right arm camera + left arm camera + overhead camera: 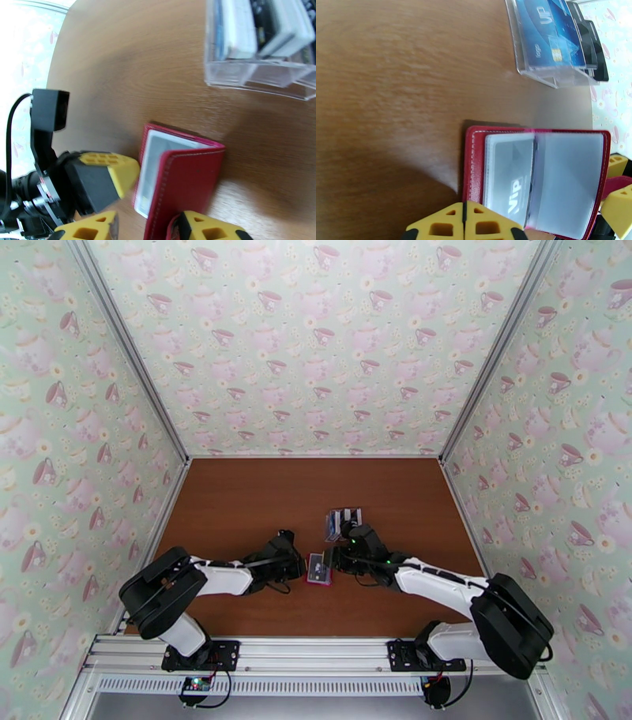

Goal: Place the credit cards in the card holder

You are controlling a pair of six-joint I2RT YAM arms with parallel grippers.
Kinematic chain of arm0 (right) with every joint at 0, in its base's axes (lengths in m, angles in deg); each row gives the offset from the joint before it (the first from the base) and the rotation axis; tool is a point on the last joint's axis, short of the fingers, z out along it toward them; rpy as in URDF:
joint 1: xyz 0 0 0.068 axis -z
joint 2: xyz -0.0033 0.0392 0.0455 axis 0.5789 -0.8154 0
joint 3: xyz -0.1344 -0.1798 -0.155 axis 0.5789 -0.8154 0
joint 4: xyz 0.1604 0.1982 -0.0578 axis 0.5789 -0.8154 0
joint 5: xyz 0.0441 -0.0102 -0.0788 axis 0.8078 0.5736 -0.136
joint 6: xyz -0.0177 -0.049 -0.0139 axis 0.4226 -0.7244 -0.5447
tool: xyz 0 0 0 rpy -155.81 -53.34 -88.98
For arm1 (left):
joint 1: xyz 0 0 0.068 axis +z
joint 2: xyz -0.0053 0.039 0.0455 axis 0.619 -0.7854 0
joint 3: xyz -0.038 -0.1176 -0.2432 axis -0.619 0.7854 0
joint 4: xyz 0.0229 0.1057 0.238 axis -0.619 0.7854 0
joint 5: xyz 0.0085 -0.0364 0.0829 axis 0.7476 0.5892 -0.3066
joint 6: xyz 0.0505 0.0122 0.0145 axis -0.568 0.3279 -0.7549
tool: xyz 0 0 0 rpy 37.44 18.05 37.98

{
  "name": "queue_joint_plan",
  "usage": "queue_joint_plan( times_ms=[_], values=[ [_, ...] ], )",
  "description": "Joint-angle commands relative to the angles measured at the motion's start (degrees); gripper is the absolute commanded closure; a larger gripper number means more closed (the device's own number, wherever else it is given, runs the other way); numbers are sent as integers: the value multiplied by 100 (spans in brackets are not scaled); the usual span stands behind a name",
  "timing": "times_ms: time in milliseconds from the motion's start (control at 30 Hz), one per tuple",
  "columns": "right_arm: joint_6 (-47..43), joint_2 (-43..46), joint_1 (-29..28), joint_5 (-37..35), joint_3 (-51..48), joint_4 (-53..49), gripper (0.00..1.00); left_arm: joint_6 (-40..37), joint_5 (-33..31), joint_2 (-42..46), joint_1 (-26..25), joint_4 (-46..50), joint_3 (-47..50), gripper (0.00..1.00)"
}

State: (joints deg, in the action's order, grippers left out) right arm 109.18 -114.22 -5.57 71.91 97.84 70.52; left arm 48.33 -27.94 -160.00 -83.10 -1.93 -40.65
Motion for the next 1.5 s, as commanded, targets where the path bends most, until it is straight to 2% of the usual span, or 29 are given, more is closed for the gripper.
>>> queue_joint_plan(
  times_ms=[0,300,600,833,900,1000,1033,1067,1233,1333,1467],
  values=[
    [89,-180,-105,133,233,213,49,148,654,-286,-317,959,279,96],
    [321,-616,-284,324,371,597,39,137,606,-239,-296,1046,265,96],
    [697,-1148,-325,639,223,1246,33,-59,570,20,-2,1345,302,95],
    [862,-1408,-320,807,154,1570,21,-373,523,559,344,1980,312,94],
    [873,-1439,-325,803,151,1567,13,-475,320,768,469,2200,321,94],
    [897,-1539,-324,817,165,1557,11,-595,207,1089,665,2518,338,93],
    [925,-1564,-318,811,169,1571,2,-626,172,1195,708,2606,346,93],
    [945,-1595,-318,825,154,1601,1,-641,143,1329,768,2686,347,92],
    [895,-1339,-317,895,124,1724,0,-844,259,1562,856,2945,91,90],
    [820,-997,-322,872,193,1557,2,-879,406,1566,856,2791,-35,90],
    [537,-413,-318,560,337,846,4,-922,637,1513,800,2661,-317,89]
  ],
)
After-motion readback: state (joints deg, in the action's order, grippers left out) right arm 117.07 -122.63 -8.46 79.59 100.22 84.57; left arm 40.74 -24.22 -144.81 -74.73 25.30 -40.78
